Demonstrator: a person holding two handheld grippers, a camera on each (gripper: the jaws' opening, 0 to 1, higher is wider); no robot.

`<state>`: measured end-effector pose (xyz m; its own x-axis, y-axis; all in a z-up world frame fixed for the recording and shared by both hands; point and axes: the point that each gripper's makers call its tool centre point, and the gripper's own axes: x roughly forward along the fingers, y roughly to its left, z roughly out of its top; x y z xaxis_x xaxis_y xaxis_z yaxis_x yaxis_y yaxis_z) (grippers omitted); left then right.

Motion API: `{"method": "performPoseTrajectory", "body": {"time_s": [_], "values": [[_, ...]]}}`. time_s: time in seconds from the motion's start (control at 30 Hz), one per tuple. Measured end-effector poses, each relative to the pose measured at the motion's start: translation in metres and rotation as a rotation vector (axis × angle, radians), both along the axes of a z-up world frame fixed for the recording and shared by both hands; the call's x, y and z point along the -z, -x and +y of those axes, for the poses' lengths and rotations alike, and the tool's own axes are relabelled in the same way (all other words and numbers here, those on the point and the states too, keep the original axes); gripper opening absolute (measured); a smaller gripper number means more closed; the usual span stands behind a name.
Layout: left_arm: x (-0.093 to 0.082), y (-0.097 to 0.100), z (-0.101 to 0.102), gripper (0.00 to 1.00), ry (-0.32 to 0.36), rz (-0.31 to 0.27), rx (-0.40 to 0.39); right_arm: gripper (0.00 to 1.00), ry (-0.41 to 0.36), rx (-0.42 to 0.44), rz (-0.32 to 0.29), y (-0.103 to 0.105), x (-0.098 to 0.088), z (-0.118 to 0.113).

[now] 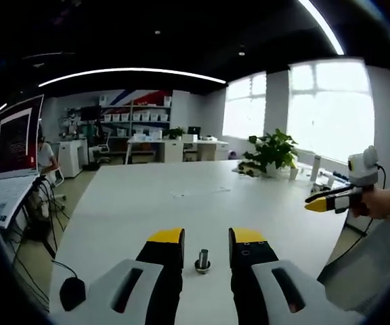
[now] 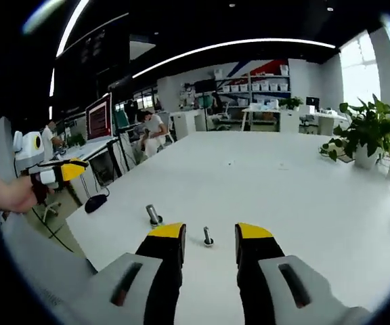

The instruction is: Place the washer onto the threaded stud by aligning its center hole with the stud, sliding it down to the base, and recovering from edge contact or off-axis alignment until the washer reaches the visible bottom stop.

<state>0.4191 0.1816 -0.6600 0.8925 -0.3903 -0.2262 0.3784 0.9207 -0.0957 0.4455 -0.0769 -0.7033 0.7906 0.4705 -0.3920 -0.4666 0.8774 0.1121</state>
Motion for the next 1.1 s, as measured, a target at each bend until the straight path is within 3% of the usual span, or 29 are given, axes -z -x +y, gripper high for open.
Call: {"method": "performPoseTrajectory", "body": {"time_s": [0.2, 0.3, 0.43, 0.6, 0.87, 1.1], "values": [[-0.009, 0.0, -0.003, 0.25, -0.011, -0.04, -0.007, 0.34, 0.024, 0.076, -0.025, 0.005, 0.0, -0.018], [-0.008, 0.002, -0.008, 0.25, -0.064, -0.053, 0.012, 0.41, 0.006, 0.113, -0.066, 0.0, -0.008, -0.024], [-0.011, 0.002, -0.006, 0.25, -0.073, -0.066, 0.006, 0.42, 0.009, 0.141, -0.079, 0.001, -0.012, -0.027], [-0.007, 0.0, 0.007, 0.25, -0.058, -0.051, -0.032, 0.46, 0.042, 0.138, -0.103, 0.004, -0.017, -0.023], [-0.01, 0.0, 0.01, 0.25, -0.058, -0.062, -0.051, 0.58, -0.019, 0.157, -0.128, 0.001, -0.019, -0.019], [-0.014, -0.001, 0.016, 0.29, -0.033, -0.08, -0.075, 0.63, -0.016, 0.182, -0.128, 0.001, -0.019, -0.02]]}}
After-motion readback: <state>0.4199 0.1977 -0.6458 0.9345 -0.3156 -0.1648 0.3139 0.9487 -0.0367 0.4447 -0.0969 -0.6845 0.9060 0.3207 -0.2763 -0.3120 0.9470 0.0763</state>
